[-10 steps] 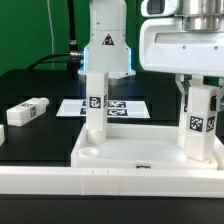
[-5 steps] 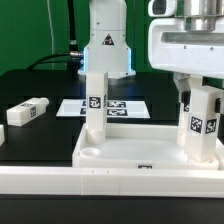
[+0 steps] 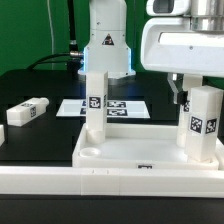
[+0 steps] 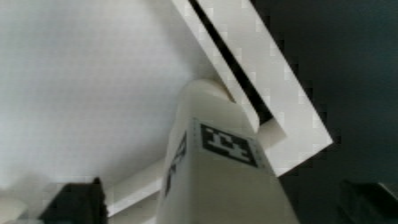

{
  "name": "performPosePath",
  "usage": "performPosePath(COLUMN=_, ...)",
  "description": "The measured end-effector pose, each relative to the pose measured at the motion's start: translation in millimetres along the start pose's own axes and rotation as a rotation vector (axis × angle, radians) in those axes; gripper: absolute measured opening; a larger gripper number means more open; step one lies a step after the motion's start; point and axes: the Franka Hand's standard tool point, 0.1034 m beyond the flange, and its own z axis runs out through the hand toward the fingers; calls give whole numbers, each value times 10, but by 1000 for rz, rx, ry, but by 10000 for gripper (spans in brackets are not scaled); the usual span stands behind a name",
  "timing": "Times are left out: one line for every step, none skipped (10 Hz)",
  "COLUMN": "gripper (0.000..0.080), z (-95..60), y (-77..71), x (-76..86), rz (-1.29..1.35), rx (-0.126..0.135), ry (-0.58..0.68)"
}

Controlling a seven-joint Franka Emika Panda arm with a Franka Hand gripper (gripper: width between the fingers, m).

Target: Assemble desk

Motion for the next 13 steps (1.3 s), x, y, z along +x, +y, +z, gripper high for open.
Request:
performPosePath(gripper=649, z=-4, y=-4, x=2, rz=-108, rx=-6, ry=5)
performPosePath(gripper=649, z=-11, y=-13, x=6, rz=-196, rx=-7, ry=7)
performPosePath(gripper=649, z=-20, y=-14, x=17, rz=-286, rx=-12, ry=11)
performPosePath(gripper=649, z=-26, y=-9, x=32, rz=-385, rx=-15, ry=13)
performPosePath(gripper=649, z=-28, y=-1, x=41, rz=-484, rx=-17, ry=14)
performPosePath(gripper=649, z=-25, y=10, x=50, rz=-564, rx=-21, ry=14)
performPosePath(gripper=649, z=-18, y=21, x=54, rz=-630, rx=-25, ry=13)
performPosePath(gripper=649, z=-4, y=25, x=57, rz=-731, rx=-27, ry=19)
performPosePath(gripper=649, z=-7, y=23, x=57, rz=-841, rx=-49, ry=22)
performPosePath(gripper=649, z=-10, y=29, x=65, rz=-902, rx=-58, ry=23)
performPosePath(gripper=649, z=-10, y=42, x=76, rz=-944, rx=-60, ry=22)
performPosePath(gripper=525, z=-10, y=47, x=80, rz=-948, rx=-60, ry=22)
performPosePath(gripper=386, z=-9, y=47, x=80, rz=-945, rx=-60, ry=22)
